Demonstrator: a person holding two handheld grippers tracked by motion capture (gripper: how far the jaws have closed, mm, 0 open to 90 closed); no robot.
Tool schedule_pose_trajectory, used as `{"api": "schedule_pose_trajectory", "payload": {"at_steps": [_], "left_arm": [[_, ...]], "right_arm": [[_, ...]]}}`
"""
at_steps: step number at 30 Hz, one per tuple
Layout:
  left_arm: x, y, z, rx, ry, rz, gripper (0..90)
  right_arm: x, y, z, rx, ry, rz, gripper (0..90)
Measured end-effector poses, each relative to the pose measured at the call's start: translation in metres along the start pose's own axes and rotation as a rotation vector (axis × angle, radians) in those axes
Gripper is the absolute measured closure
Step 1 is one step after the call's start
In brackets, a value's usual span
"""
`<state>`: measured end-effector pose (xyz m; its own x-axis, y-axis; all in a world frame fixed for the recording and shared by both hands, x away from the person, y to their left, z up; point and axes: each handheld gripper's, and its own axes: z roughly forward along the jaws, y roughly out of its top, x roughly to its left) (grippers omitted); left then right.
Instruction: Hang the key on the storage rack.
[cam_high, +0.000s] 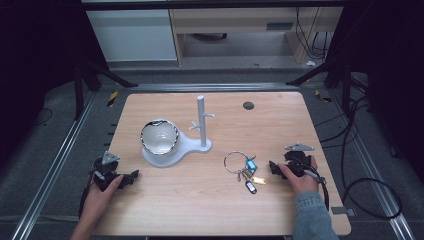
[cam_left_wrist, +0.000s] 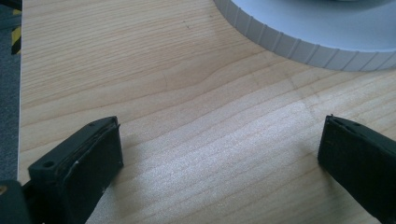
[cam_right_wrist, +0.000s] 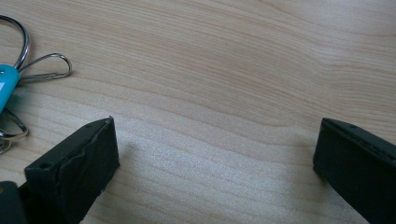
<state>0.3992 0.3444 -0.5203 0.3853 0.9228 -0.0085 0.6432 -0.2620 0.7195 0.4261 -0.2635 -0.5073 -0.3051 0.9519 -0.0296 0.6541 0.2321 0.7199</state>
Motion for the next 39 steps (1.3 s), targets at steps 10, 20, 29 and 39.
{"api": "schedule_pose_trajectory", "payload": {"at_steps": [10, 20, 29, 39], "left_arm": [[0.001, 0.002, 0.001, 0.002, -0.002, 0.003, 0.0], [0.002, 0.002, 0.002, 0.001, -0.001, 0.0, 0.0], [0.002, 0.002, 0.002, 0.001, -0.001, -0.001, 0.0], [0.002, 0.002, 0.002, 0.001, -0.001, 0.0, 0.0]], "right_arm": [[0.002, -0.002, -0.002, -0.002, -0.006, 0.004, 1.2], [0.006, 0.007, -0.019, 0.068, 0.033, -0.039, 20.5], [0.015, 0.031, -0.038, 0.138, 0.107, -0.178, 45.8], [0.05, 0.039, -0.035, 0.222, 0.261, -0.316, 79.8]]}}
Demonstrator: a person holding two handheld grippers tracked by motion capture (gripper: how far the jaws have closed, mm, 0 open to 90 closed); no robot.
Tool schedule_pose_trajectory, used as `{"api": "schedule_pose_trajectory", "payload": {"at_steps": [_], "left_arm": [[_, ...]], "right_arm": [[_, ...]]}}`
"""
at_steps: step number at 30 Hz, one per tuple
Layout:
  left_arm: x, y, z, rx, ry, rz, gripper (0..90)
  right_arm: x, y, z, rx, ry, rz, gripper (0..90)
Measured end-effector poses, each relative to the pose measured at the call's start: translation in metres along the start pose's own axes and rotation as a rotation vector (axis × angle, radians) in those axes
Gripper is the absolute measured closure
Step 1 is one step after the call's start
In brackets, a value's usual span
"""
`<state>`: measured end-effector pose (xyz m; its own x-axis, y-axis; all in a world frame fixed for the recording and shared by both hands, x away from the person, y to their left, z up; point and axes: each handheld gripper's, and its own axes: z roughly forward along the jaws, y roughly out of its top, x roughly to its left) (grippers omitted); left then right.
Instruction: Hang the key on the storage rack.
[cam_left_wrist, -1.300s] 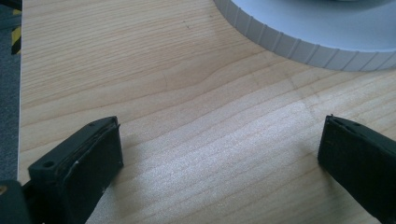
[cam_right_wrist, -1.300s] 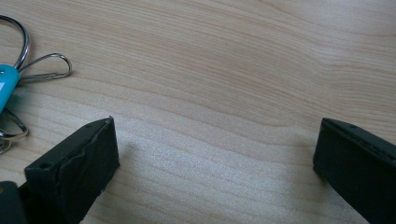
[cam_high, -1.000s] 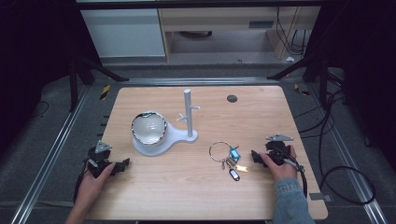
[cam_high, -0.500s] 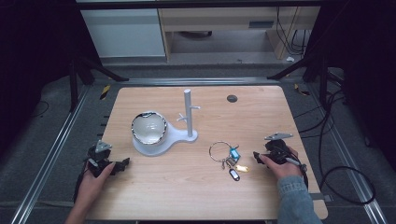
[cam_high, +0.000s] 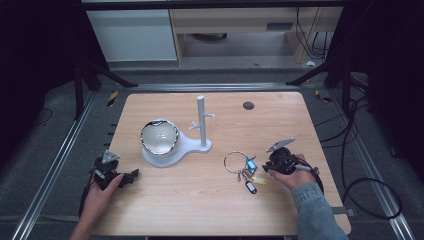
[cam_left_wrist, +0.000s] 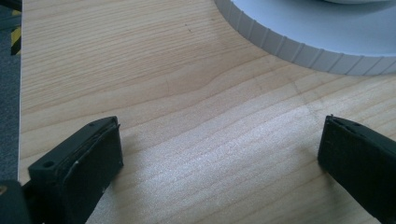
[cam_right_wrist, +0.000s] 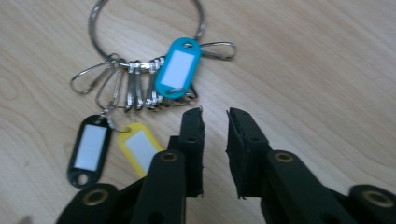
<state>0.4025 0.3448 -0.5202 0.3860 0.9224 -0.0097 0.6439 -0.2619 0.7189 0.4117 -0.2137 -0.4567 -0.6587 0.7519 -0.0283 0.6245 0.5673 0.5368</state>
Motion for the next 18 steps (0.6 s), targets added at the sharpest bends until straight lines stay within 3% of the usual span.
{"api": "schedule_pose_trajectory", "payload": {"at_steps": [2, 6, 12, 18], "left_arm": [[0.0, 0.0, 0.0, 0.0, 0.0, 0.0, 0.0], [0.0, 0.0, 0.0, 0.001, 0.0, 0.003, 0.0], [0.0, 0.0, 0.0, 0.0, 0.0, 0.001, 0.0], [0.0, 0.0, 0.0, 0.0, 0.0, 0.002, 0.0]], "right_arm": [[0.002, 0.0, 0.001, 0.003, 0.007, -0.006, 81.9], [0.017, 0.003, 0.004, 0.03, 0.041, -0.061, 87.6], [0.03, 0.009, 0.01, 0.039, 0.063, -0.107, 89.2], [0.032, 0.016, 0.017, 0.043, 0.062, -0.133, 89.1]]}}
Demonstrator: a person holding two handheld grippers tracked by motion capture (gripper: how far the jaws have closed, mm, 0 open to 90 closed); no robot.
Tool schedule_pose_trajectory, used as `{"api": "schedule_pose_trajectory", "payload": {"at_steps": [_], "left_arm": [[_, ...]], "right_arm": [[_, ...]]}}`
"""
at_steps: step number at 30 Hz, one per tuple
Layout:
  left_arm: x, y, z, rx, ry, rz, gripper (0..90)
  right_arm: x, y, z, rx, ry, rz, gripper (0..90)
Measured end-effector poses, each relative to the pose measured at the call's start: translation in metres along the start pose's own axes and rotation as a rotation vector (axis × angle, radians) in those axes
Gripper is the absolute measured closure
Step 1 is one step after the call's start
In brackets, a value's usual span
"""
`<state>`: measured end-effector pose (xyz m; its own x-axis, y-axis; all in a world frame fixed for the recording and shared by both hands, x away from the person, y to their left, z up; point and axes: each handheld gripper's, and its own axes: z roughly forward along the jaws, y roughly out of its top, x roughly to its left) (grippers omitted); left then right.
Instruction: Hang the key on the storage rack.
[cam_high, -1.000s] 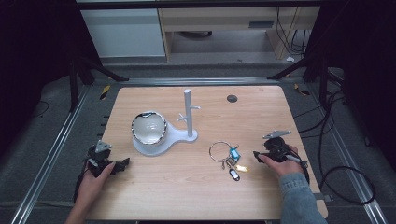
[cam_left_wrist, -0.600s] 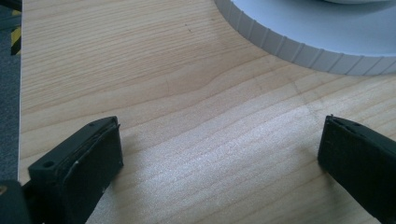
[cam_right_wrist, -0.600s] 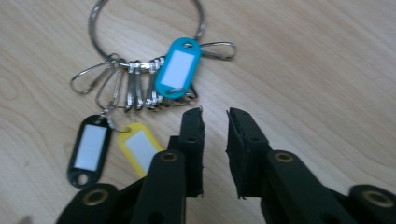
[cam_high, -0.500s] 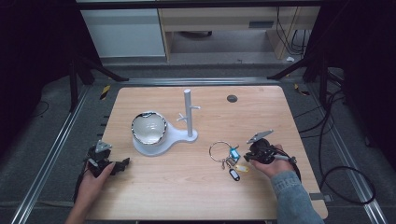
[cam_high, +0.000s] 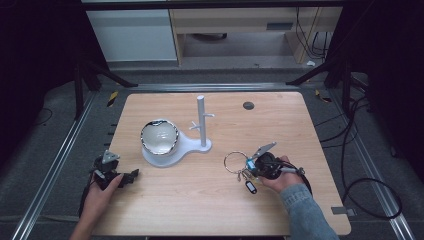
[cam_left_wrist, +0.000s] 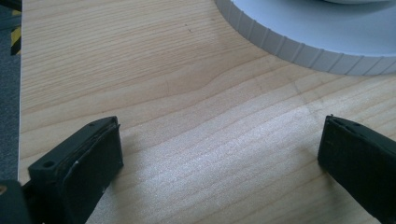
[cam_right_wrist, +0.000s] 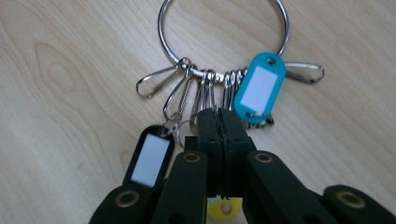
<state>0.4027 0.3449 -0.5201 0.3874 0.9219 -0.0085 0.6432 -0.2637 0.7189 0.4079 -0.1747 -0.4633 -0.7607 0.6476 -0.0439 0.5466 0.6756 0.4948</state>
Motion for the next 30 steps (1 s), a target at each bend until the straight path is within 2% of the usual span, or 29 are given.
{"api": "schedule_pose_trajectory", "payload": {"at_steps": [2, 6, 10, 16, 19, 22, 25, 30], "left_arm": [[0.0, 0.0, 0.0, 0.0, 0.001, -0.002, 0.0], [0.0, 0.0, 0.0, 0.0, 0.001, -0.002, 0.0], [0.0, 0.0, 0.0, 0.0, 0.001, -0.002, 0.0], [0.0, 0.0, 0.0, 0.0, 0.001, -0.002, 0.0], [0.0, 0.0, 0.0, 0.0, 0.001, -0.003, 0.0], [0.0, 0.0, 0.0, 0.0, 0.001, -0.003, 0.0], [0.0, 0.0, 0.0, 0.0, 0.001, -0.002, 0.0], [0.0, 0.0, 0.0, 0.0, 0.001, -0.002, 0.0]], "right_arm": [[-0.001, 0.004, 0.005, 0.013, 0.011, -0.019, 87.3], [-0.003, 0.006, 0.01, 0.048, -0.014, -0.039, 85.3], [-0.005, 0.007, 0.01, 0.068, -0.031, -0.038, 82.7], [-0.008, 0.008, 0.007, 0.071, -0.054, -0.05, 81.3], [-0.008, 0.012, 0.005, 0.069, -0.064, -0.077, 80.2], [-0.008, 0.015, 0.005, 0.075, -0.063, -0.096, 79.5], [-0.008, 0.018, 0.01, 0.112, -0.071, -0.124, 79.7], [-0.007, 0.018, 0.015, 0.14, -0.052, -0.13, 81.8]]}}
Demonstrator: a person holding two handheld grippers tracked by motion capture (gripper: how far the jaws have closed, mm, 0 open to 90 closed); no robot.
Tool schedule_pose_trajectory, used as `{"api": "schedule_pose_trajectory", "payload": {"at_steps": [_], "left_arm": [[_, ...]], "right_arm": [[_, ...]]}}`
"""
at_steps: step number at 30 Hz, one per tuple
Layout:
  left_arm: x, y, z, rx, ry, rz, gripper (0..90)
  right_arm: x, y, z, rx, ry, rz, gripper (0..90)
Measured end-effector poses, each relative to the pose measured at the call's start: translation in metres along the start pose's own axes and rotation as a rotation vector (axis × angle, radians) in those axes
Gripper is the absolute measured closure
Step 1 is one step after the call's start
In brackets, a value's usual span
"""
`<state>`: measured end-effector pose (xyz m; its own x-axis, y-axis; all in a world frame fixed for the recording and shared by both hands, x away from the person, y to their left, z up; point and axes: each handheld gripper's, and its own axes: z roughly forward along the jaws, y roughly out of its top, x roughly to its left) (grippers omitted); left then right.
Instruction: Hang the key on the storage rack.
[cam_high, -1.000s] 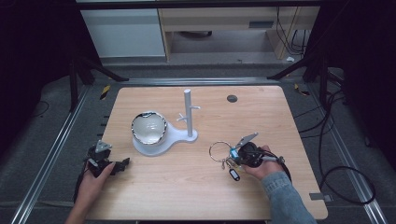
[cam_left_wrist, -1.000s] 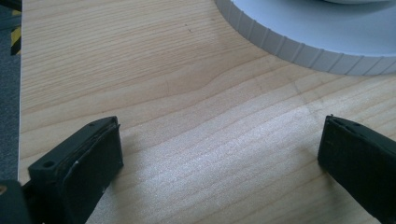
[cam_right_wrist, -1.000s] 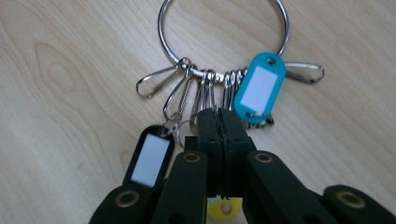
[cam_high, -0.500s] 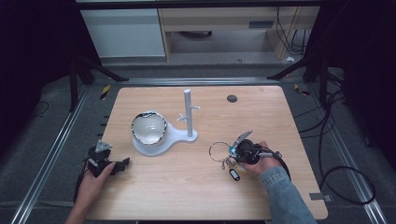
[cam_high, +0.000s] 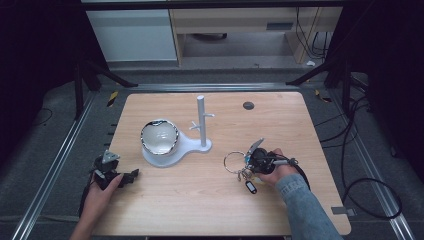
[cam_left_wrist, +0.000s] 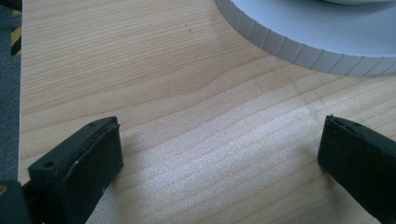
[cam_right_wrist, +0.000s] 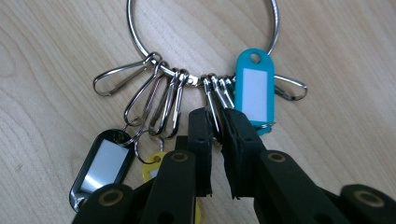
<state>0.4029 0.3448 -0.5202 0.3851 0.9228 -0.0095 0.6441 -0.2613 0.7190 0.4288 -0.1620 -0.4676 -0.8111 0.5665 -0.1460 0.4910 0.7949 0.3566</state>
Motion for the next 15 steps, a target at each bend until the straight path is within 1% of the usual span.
{"api": "schedule_pose_trajectory", "payload": {"at_steps": [2, 3, 7, 8, 9, 10, 12, 13, 14, 15], "left_arm": [[0.0, 0.0, 0.0, 0.0, 0.0, 0.0, 0.0], [0.0, 0.0, 0.0, 0.0, 0.0, 0.0, 0.0], [0.0, 0.0, 0.0, 0.0, 0.0, 0.0, 0.0], [0.0, 0.0, 0.0, 0.0, 0.0, 0.0, 0.0], [0.0, 0.0, 0.0, 0.0, 0.0, 0.0, 0.0], [0.0, 0.0, 0.0, 0.0, 0.0, 0.0, 0.0], [0.0, 0.0, 0.0, 0.002, 0.001, 0.003, 0.0], [0.0, 0.0, 0.0, 0.002, 0.001, 0.002, 0.0], [0.0, 0.0, 0.0, 0.002, 0.001, 0.002, 0.0], [0.0, 0.0, 0.0, 0.001, 0.001, 0.0, 0.0]], "right_arm": [[0.0, 0.0, 0.002, 0.006, 0.008, -0.006, 82.5], [0.0, 0.001, 0.002, 0.007, 0.01, 0.005, 82.0], [-0.002, 0.006, 0.003, 0.009, 0.026, 0.018, 82.1], [-0.003, 0.009, 0.003, 0.025, 0.035, 0.02, 82.3], [-0.003, 0.009, 0.003, 0.025, 0.035, 0.02, 82.3], [-0.004, 0.012, 0.004, 0.039, 0.044, 0.011, 82.6], [-0.004, 0.014, 0.005, 0.047, 0.048, 0.014, 82.5], [-0.005, 0.018, 0.007, 0.074, 0.059, 0.001, 82.9], [-0.005, 0.018, 0.007, 0.074, 0.059, 0.001, 82.9], [-0.005, 0.022, 0.008, 0.098, 0.064, -0.005, 83.4]]}}
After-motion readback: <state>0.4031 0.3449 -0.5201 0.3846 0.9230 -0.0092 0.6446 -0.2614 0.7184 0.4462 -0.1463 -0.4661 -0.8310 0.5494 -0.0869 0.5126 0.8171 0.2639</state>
